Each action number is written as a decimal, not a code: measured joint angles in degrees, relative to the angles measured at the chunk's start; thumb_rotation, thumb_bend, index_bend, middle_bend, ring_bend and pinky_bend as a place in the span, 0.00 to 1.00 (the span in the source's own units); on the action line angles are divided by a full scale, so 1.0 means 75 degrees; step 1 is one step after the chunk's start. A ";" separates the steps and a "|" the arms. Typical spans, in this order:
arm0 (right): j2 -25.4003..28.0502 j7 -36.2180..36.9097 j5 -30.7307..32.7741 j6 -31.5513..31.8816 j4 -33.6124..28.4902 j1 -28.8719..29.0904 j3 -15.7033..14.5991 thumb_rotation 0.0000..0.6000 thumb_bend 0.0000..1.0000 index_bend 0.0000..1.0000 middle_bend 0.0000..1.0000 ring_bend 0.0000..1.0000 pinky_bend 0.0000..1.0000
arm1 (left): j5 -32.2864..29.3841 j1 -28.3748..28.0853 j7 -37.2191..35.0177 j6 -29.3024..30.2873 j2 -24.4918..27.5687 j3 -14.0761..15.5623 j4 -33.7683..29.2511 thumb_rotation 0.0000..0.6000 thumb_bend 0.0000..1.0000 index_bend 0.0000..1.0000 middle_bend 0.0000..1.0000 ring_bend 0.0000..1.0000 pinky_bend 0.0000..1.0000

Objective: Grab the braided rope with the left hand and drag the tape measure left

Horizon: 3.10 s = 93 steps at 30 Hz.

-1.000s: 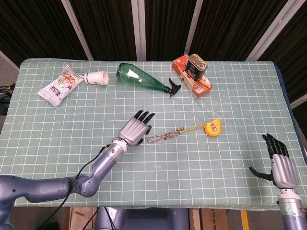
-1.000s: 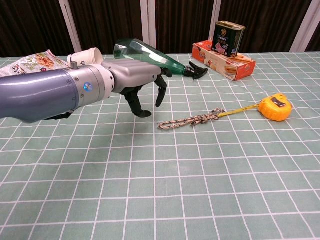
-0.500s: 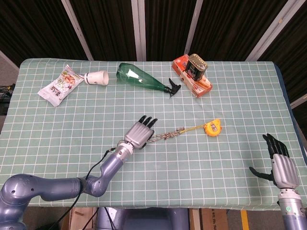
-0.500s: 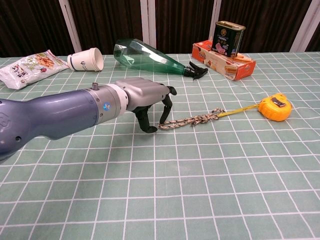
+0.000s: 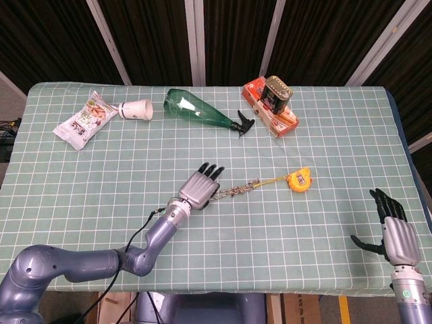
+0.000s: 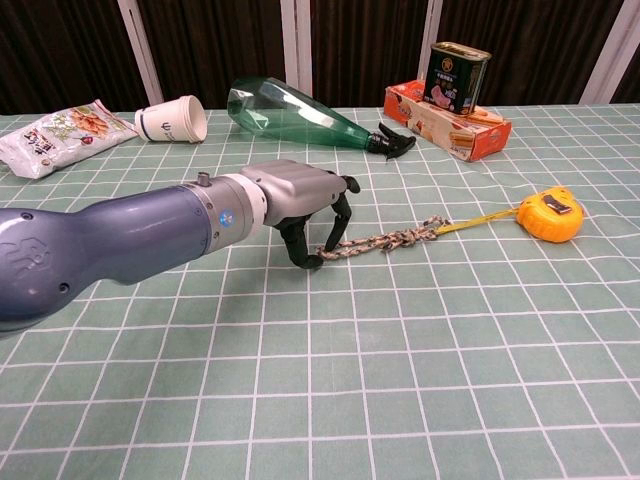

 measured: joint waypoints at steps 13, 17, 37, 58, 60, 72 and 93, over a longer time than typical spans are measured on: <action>0.0015 0.0011 -0.0049 0.0027 -0.0019 -0.0010 -0.0016 1.00 0.18 0.00 0.00 0.00 0.00 | -0.0017 -0.0063 -0.0109 0.0029 -0.0035 0.0109 0.0141 1.00 0.46 0.56 0.00 0.00 0.00; 0.0015 0.0013 -0.0044 0.0029 -0.0022 -0.0011 -0.0013 1.00 0.18 0.00 0.00 0.00 0.00 | -0.0024 -0.0078 -0.0120 0.0033 -0.0038 0.0145 0.0155 1.00 0.48 0.57 0.00 0.00 0.00; 0.0028 0.0012 -0.0008 0.0022 -0.0018 -0.0016 -0.0007 1.00 0.18 0.00 0.00 0.00 0.00 | 0.0134 0.0027 -0.0330 0.0256 0.0198 0.0237 -0.0108 1.00 0.54 0.59 0.01 0.00 0.00; -0.0011 -0.0158 -0.0088 0.0110 -0.0014 -0.0034 -0.0039 1.00 0.18 0.00 0.00 0.00 0.00 | 0.1504 0.1812 -0.1058 0.2044 0.2852 0.1248 -0.2589 1.00 0.54 0.60 0.01 0.00 0.00; -0.0024 -0.0199 -0.0098 0.0115 -0.0021 -0.0032 -0.0046 1.00 0.18 0.00 0.00 0.00 0.00 | 0.1618 0.2072 -0.1180 0.2267 0.3172 0.1387 -0.2733 1.00 0.54 0.60 0.01 0.00 0.00; -0.0104 -0.0355 -0.0168 0.0144 -0.0047 -0.0011 -0.0071 1.00 0.18 0.00 0.00 0.00 0.00 | 0.1798 0.3525 -0.2192 0.3156 0.4775 0.1925 -0.2456 1.00 0.54 0.60 0.01 0.00 0.00; -0.0168 -0.0486 -0.0155 0.0037 -0.0087 0.0053 -0.0102 1.00 0.18 0.00 0.00 0.00 0.00 | 0.1113 0.4701 -0.3507 0.2847 0.5374 0.1674 -0.0256 1.00 0.33 0.43 0.00 0.00 0.00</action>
